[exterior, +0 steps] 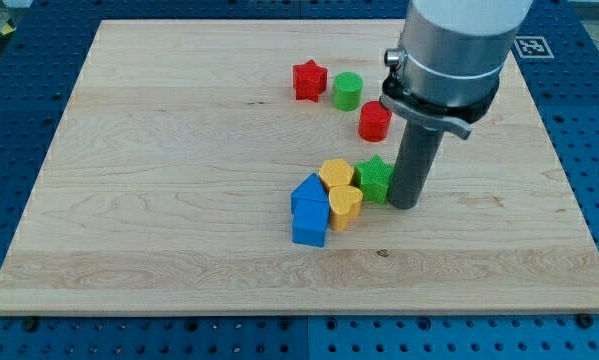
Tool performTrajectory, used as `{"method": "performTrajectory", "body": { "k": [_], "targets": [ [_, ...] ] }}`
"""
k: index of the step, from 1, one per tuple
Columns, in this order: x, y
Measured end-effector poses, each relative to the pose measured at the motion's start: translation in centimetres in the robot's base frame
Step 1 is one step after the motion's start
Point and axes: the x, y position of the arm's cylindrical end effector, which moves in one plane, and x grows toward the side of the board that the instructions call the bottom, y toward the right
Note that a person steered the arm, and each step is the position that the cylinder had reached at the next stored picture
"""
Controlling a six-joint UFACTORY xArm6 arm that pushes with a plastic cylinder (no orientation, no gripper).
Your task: Push the green circle into the red star
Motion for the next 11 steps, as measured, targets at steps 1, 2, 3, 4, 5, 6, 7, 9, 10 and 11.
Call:
{"method": "performTrajectory", "body": {
  "k": [1,2,3,4,5,6,7,9,10,11],
  "targets": [
    [1.5,-1.7],
    [2.0,-1.0],
    [0.5,2.9],
    [-4.6,5.1],
    [-10.9,4.5],
    [-16.8,2.8],
    [-18.4,1.7],
    [-15.6,-0.5],
    [-15.7,-3.9],
    [-16.1,-6.0]
  ]
}}
